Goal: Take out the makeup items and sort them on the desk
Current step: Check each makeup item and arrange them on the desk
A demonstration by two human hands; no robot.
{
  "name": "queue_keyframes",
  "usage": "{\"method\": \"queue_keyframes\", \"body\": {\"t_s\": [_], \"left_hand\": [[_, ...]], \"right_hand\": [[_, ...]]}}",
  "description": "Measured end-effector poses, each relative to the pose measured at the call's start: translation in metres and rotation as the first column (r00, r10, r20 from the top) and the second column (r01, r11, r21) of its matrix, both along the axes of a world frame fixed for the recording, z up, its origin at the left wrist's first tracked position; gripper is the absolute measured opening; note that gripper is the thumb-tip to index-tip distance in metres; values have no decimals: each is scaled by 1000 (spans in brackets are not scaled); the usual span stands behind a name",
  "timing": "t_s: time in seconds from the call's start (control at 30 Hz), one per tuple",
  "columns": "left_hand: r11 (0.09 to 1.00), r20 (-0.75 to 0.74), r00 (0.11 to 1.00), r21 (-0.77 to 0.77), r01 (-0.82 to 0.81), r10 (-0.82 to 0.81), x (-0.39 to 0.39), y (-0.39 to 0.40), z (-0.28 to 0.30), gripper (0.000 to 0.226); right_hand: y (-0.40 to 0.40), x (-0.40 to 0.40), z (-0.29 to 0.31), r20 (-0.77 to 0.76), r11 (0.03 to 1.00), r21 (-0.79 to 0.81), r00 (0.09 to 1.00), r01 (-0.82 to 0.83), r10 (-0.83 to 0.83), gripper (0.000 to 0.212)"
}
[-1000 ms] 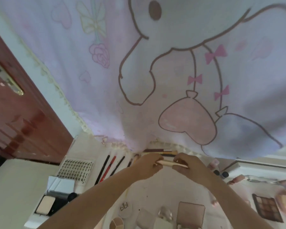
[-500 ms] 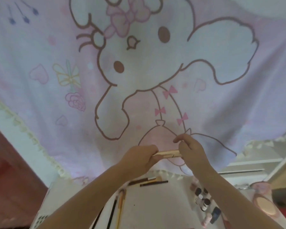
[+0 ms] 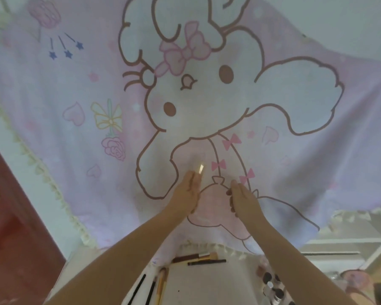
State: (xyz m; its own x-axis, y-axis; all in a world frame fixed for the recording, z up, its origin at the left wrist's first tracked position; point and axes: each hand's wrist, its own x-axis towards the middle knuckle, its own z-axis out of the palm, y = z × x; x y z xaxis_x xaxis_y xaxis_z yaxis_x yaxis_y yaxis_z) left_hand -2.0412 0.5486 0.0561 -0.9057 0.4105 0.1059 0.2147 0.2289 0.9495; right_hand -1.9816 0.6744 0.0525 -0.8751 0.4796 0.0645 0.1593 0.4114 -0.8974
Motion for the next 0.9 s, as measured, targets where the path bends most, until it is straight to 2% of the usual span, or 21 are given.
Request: {"method": "queue_keyframes", "body": {"t_s": [0.03,0.07,0.1,0.13,0.2,0.27,0.37,0.43,0.5,0.53,0.6,0.67,0.73,0.8,0.9], "left_hand": [[960,-145,988,-281,12,-54,-4,-5,4,18],[851,-252,955,-525,0,-155,-6,-8,8,21],[743,-299,925,-668,-29,-233,-6,-10,14,24],[684,-339,898,-727,-61,-279,-4,-10,21,24],[646,-448,821,-752,-132,-354,0,-7,31,22],[623,-532,740,-757,-198,-411,2,-2,40,25],[566,-602,717,-747,-349,-353,-4,-2,51,32],[522,-628,698,-746,-413,-345,-5,-4,54,32],[532,-584,729,-769,-354,-358,-5,-3,58,33],[565,-512,780,-785,-255,-359,-5,-4,59,32],[658,-300,881,-752,17,-365,-6,-6,60,32],[717,-138,914,-669,198,-381,-5,-10,61,41],[722,-139,910,-660,210,-391,-6,-13,61,39],[740,-214,897,-652,164,-387,-7,-16,62,27],[751,-274,868,-642,155,-413,-9,-19,60,19]], "right_hand": [[3,0,7,-23,1000,26,1000,-14,15,38],[5,-1,17,-24,999,36,999,-39,40,39],[6,-3,25,-3,997,23,997,-76,76,40],[6,-6,33,29,993,-12,992,-119,119,42],[3,-12,43,61,978,-99,980,-184,190,44],[2,-17,48,6,973,-153,984,-174,177,37],[2,-19,56,-109,970,-225,992,-94,71,23],[0,-18,61,-168,947,-309,985,-84,32,22],[-3,-14,64,-257,953,-288,966,-97,20,22],[-5,-11,63,-329,972,-210,944,-107,34,20],[-8,-3,60,-471,991,49,872,-126,134,14],[-2,0,56,-478,946,273,829,-174,291,8],[12,-2,51,-385,883,397,827,-252,409,6],[23,-4,49,-293,846,419,833,-329,469,14],[31,-3,44,-273,881,243,843,-406,464,28]]}}
